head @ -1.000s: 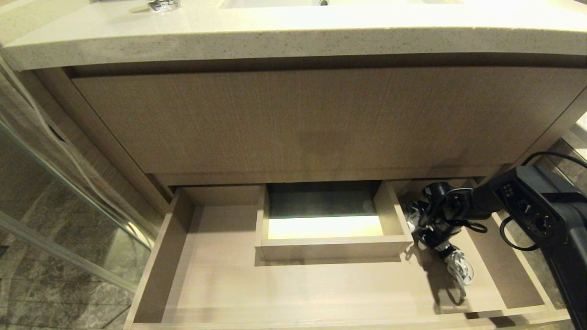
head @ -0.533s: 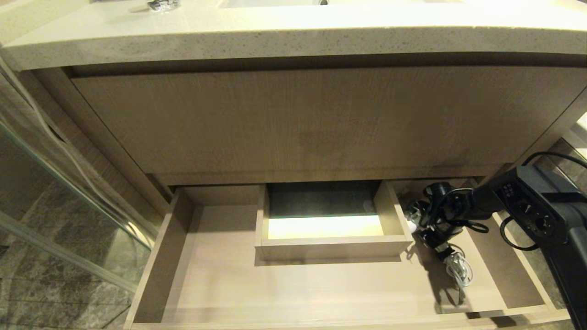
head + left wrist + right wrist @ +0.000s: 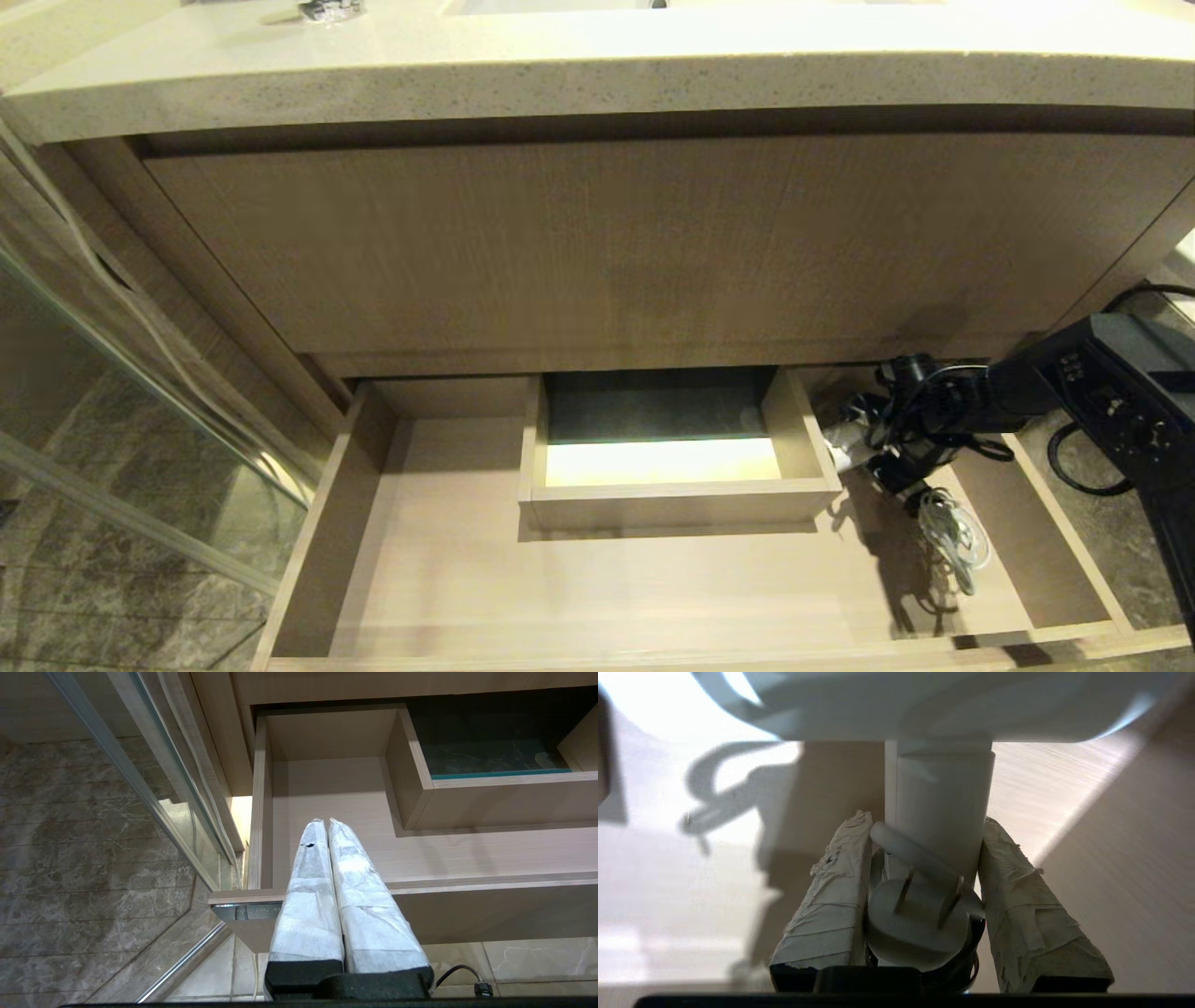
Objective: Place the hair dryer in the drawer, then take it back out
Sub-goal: Take the hairdryer out
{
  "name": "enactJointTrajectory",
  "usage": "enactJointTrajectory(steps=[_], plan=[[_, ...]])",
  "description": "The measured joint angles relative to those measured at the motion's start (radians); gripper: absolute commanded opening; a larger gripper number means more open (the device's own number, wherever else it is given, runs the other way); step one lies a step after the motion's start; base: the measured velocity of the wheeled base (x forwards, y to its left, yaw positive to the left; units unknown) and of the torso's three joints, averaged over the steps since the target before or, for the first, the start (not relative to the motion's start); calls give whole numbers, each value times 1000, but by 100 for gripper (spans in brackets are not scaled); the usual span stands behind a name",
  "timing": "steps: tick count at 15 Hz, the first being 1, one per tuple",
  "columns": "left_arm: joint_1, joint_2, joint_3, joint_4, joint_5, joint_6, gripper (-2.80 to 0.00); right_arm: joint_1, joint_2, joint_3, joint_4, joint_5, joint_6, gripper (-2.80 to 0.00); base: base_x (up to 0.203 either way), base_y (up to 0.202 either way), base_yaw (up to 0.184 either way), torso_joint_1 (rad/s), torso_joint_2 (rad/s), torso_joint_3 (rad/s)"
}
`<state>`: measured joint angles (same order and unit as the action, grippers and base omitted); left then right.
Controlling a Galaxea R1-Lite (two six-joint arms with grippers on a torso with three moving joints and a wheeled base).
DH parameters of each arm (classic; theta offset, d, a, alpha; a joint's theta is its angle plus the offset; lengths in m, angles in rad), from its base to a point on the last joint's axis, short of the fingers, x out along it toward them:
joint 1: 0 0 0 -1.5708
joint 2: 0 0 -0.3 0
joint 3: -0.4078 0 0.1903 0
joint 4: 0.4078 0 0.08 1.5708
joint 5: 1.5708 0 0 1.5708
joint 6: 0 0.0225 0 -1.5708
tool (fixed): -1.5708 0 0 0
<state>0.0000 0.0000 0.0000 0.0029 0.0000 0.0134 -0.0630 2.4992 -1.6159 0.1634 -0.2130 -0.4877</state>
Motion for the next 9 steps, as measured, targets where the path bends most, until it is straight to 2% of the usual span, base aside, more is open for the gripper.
enactJointTrajectory(steps=[9], plan=[[0,0,0,0,0,0,-280,-2,-252,221,6,1,-29,-280,0,0,0,0,0,0]])
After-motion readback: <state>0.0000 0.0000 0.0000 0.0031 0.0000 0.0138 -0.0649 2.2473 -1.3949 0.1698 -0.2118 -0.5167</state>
